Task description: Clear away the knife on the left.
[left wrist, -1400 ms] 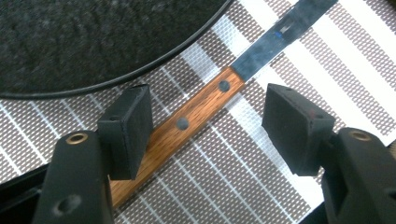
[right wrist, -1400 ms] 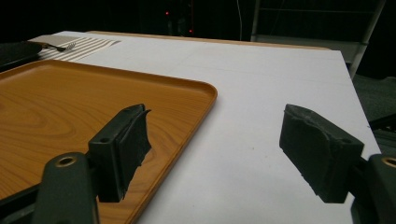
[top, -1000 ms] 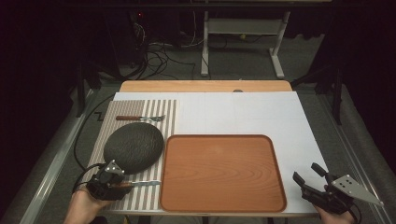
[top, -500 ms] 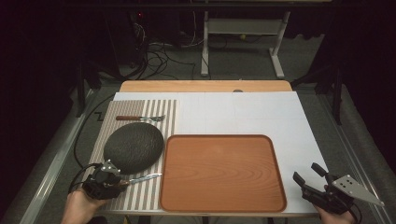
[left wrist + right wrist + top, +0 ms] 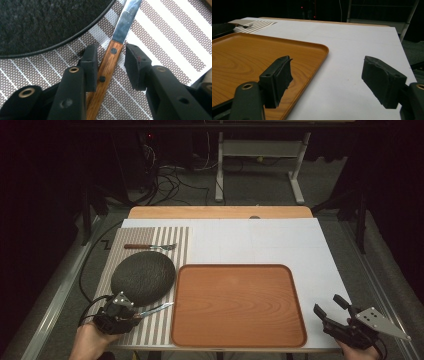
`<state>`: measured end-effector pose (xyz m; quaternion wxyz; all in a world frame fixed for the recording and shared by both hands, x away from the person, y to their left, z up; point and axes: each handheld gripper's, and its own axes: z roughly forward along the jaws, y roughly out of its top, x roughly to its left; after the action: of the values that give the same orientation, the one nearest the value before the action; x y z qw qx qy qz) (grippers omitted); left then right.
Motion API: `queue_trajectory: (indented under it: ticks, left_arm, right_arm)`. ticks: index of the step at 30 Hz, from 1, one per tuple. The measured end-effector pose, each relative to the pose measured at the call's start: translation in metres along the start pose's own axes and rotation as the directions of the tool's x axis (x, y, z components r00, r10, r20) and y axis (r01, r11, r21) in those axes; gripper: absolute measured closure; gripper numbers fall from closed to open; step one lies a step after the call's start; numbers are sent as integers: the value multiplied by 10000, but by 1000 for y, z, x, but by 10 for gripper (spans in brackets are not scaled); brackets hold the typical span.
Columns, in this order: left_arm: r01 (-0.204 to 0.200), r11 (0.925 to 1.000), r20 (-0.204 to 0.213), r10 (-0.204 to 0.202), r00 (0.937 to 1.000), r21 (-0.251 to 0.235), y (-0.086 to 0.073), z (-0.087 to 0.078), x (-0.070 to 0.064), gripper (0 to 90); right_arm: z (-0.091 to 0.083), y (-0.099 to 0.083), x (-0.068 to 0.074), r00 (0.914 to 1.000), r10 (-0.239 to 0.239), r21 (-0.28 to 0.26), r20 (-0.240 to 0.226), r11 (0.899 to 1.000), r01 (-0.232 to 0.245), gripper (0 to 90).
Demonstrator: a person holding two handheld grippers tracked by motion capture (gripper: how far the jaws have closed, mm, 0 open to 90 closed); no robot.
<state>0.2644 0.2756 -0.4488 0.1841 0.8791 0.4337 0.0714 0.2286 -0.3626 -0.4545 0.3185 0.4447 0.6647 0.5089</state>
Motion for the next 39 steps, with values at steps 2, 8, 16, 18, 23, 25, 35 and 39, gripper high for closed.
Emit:
queue_trajectory:
  ticks: [2,8,16,18,23,25,35,39]
  left_arm:
    - [-12,10000,-15,12,10000,27,0,0,0,603]
    - [-79,10000,130,79,9999,6,3,1,-5,663]
    - [-273,9996,228,274,9994,-25,10,5,-12,711]
    - [-289,9996,190,289,9994,-3,11,5,-13,713]
    - [-443,9990,206,443,9988,12,13,6,-16,722]
    - [-534,9985,150,533,9985,84,14,6,-17,725]
    - [-676,9976,176,674,9976,125,14,6,-19,728]
    - [-742,9972,144,742,9971,6,12,5,-20,728]
  right_arm:
    - [0,0,0,10000,-2,14,10,10000,2,244]
    - [0,0,0,10000,-21,47,24,10000,21,244]
    - [0,0,0,10000,-10,34,21,10000,10,245]
    - [0,0,0,10000,-22,31,12,10000,22,245]
    - [0,0,0,10000,-29,28,11,10000,29,244]
    - [0,0,0,10000,-27,30,14,10000,27,245]
    - [0,0,0,10000,-19,27,-7,10000,19,245]
    - [0,0,0,10000,-27,22,-18,10000,27,245]
